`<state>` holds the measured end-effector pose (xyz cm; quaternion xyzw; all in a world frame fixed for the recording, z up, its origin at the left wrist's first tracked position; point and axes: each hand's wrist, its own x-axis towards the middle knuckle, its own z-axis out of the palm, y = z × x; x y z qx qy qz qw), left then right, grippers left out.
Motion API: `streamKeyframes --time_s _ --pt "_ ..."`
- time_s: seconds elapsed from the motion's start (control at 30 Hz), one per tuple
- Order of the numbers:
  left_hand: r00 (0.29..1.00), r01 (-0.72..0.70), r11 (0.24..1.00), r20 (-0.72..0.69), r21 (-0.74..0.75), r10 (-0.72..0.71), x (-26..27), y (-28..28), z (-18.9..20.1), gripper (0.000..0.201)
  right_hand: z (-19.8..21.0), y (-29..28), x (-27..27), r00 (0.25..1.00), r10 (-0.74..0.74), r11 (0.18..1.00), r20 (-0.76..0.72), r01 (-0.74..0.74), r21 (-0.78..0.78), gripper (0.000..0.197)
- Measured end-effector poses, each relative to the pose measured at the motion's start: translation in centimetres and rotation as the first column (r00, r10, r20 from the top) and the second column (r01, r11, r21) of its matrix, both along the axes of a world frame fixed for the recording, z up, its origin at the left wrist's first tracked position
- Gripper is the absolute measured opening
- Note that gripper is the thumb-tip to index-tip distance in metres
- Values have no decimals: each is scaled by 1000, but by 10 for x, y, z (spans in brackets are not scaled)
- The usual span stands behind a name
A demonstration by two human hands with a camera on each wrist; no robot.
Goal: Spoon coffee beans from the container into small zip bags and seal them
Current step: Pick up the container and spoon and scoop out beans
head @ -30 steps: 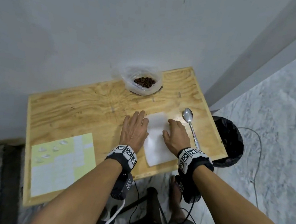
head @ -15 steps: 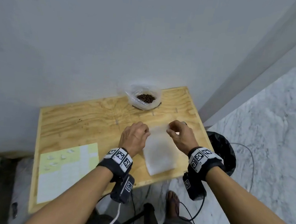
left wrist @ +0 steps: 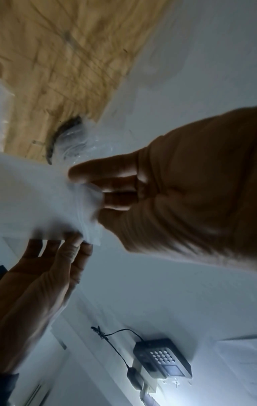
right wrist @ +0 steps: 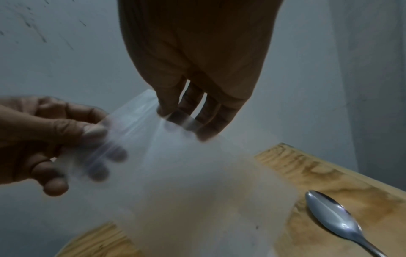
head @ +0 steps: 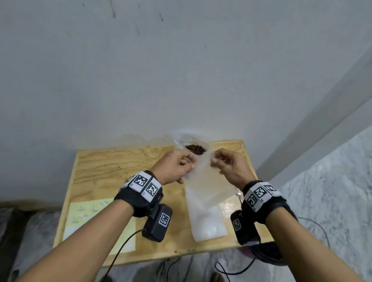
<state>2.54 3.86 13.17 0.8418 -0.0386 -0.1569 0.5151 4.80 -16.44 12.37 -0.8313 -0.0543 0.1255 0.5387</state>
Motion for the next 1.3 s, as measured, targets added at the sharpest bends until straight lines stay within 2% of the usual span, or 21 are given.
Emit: streamKeyframes --time_s 0.1,0.17,0.23,0.37,0.43,0.5,0.57,0.63,0.7,0.83,0.9,1.0,1.1,1.2,1.27,1.3 --pt "1000 26 994 13 103 -27 5 -4 5 7 2 5 7 1000 8 1000 6 -8 -1 7" --pt "997 -36 989 79 145 24 9 -8 6 8 1 7 10 994 -75 996 81 79 -42 8" --pt "984 -122 979 147 164 98 13 -12 4 13 5 7 10 974 -167 977 153 184 -105 22" --pt "950 -222 960 259 172 173 16 -22 2 16 13 16 6 967 -232 966 103 242 -94 47" --pt "935 -254 956 290 145 204 17 -24 1 19 13 22 4 945 -265 929 189 303 -213 50" --pt "925 -272 953 311 131 221 18 -25 3 20 15 28 3 950 -247 926 191 290 -242 45" --pt "923 -260 956 326 133 205 17 -24 7 20 15 34 5 969 -218 958 113 235 -164 36" --pt "925 -244 962 326 124 192 16 -21 9 18 14 36 8 974 -205 969 99 216 -121 26" --pt "923 -251 963 324 101 207 17 -17 9 16 15 37 10 970 -184 968 159 207 -144 23" --pt "912 -308 951 292 26 287 20 -12 17 11 15 36 8 911 -99 935 400 223 -277 27" --pt "920 -314 949 245 -3 305 19 -11 22 7 17 36 8 888 -62 920 456 228 -320 25" --pt "915 -319 947 253 -16 313 17 -11 21 9 22 39 7 874 -8 888 486 230 -399 29" --pt "908 -278 961 327 6 261 14 -14 22 10 26 40 4 900 12 898 436 182 -400 31" --pt "900 -163 984 420 69 120 8 -15 22 10 35 39 3 969 -83 955 231 143 -258 22" --pt "913 -84 994 404 64 51 2 -14 23 11 43 39 2 987 -97 978 132 119 -174 12" --pt "919 -48 997 394 58 21 0 -12 22 18 48 37 0 991 -104 987 90 114 -117 10"
